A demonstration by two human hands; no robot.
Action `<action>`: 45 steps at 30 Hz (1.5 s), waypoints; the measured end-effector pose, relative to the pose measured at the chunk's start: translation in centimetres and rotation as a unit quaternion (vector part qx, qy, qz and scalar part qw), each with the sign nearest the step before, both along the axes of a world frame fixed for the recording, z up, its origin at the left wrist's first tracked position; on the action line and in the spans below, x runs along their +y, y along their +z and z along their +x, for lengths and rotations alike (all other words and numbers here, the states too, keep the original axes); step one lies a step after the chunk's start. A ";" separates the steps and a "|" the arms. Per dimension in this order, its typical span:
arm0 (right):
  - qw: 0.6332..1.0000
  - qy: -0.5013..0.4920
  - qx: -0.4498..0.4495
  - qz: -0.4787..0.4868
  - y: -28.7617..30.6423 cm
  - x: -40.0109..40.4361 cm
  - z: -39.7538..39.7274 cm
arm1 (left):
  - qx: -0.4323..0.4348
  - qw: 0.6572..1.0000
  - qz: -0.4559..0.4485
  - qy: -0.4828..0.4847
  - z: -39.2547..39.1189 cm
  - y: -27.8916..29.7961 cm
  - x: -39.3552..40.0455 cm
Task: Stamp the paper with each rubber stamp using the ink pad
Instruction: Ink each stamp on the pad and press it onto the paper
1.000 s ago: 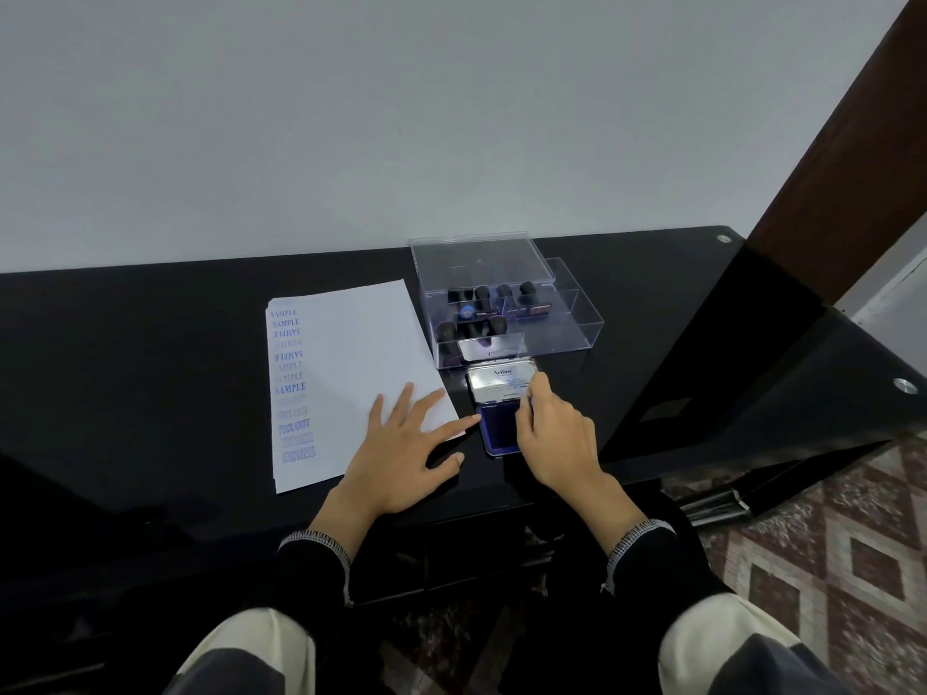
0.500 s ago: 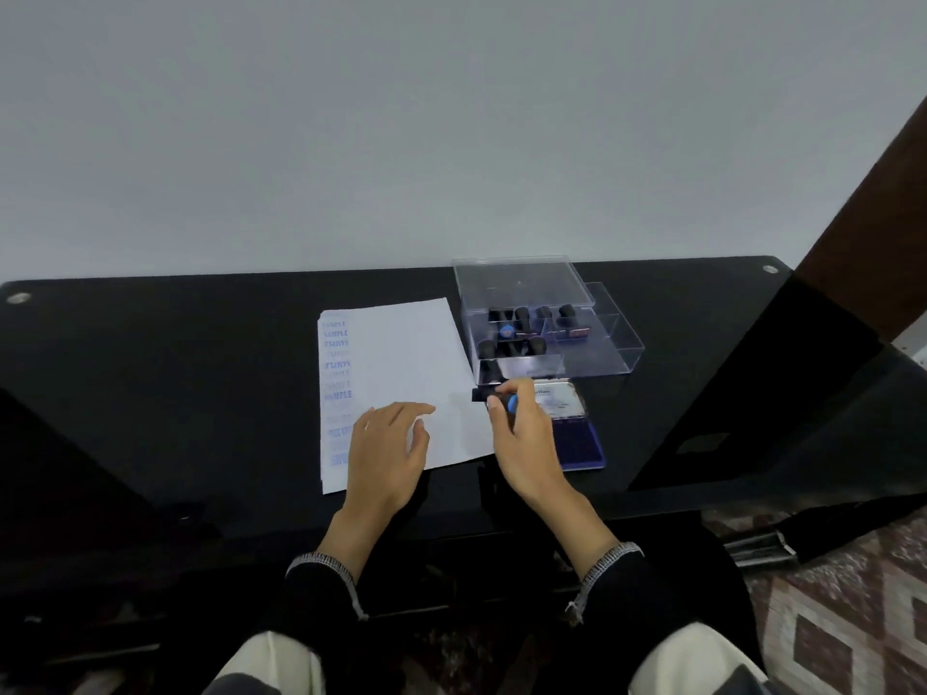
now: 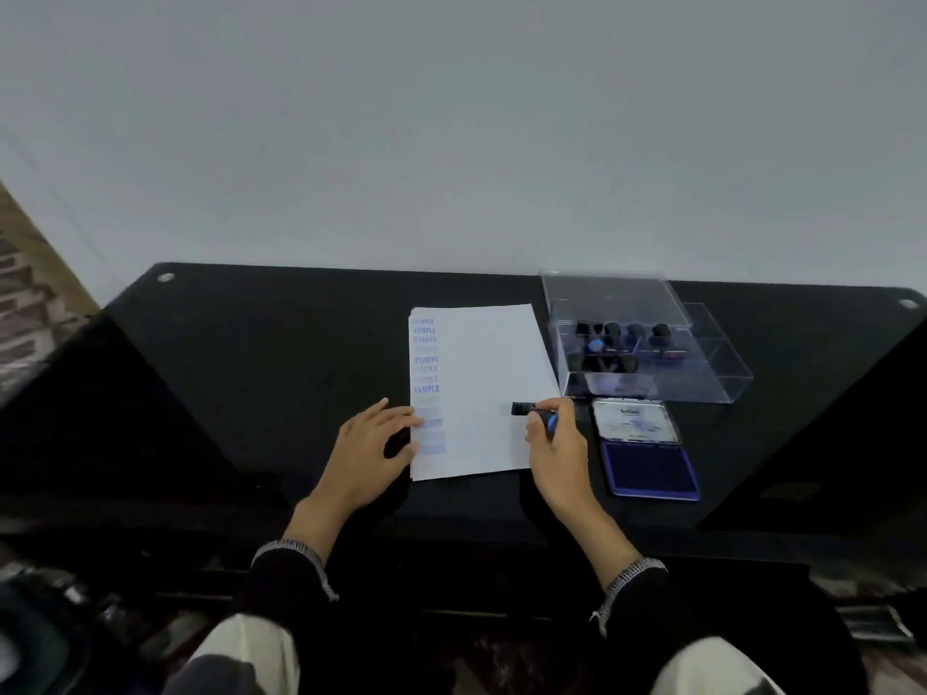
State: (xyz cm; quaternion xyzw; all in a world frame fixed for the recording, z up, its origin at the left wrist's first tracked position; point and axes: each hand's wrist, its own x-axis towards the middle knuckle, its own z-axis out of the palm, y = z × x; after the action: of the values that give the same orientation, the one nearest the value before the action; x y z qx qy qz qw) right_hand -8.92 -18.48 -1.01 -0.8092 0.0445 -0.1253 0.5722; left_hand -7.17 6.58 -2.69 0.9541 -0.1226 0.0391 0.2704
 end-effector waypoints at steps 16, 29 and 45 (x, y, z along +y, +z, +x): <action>0.997 0.043 0.013 -0.069 1.6 0.6 2.8 | -0.036 0.999 -0.016 0.025 0.6 -0.8 -0.2; 0.930 0.260 0.061 -0.252 4.5 5.2 1.2 | -0.031 0.997 -0.054 0.035 0.5 -0.7 0.1; 0.892 0.237 0.001 -0.384 3.6 6.7 0.4 | -0.047 0.996 -0.056 0.041 0.6 -1.0 0.1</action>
State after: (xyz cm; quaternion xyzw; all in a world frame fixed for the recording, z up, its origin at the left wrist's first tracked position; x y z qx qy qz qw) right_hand -8.54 -11.78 2.61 -0.9525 -0.2000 0.0076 0.2294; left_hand -6.54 6.64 -3.69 0.9387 -0.0940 0.1019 0.3156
